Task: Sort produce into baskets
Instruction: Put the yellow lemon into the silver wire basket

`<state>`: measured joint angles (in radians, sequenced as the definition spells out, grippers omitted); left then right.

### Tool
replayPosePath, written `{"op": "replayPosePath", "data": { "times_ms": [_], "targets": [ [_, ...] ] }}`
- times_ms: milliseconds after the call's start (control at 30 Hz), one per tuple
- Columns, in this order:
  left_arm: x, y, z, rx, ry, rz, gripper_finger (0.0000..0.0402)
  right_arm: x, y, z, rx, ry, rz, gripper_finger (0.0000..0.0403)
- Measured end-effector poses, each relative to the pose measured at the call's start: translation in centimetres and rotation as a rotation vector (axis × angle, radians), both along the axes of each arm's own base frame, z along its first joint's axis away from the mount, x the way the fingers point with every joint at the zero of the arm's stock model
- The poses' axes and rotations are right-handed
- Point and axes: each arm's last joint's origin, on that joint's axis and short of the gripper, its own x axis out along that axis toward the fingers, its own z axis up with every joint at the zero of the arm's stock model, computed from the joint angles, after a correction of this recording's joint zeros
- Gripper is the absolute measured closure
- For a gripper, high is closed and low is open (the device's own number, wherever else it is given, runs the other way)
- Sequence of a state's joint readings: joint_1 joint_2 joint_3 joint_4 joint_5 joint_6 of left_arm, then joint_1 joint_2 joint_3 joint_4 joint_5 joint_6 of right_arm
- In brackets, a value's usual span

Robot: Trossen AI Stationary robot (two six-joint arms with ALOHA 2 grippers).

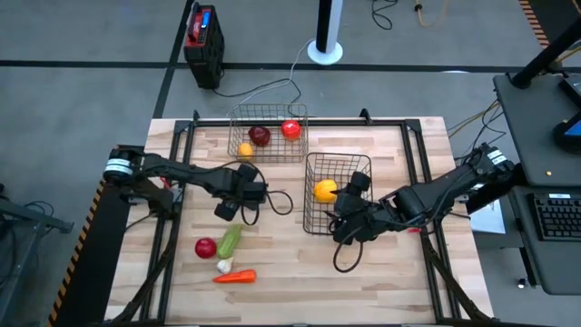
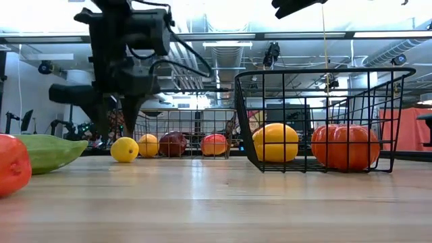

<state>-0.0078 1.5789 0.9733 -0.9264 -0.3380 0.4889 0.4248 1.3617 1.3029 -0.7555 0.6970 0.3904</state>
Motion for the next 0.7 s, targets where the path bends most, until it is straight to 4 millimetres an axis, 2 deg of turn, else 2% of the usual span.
{"op": "replayPosePath", "data": {
  "times_ms": [233,700],
  "targets": [
    [0.3,0.4,-0.9,0.013,0.044,-0.015,0.0158,0.0,0.0,-0.1,-0.003,0.006,0.001,0.0142],
    [0.6,2.2,-0.9,0.024,0.041,-0.053,0.0158,-0.1,0.0,-0.5,-0.006,0.017,-0.001,0.0142]
  ]
}}
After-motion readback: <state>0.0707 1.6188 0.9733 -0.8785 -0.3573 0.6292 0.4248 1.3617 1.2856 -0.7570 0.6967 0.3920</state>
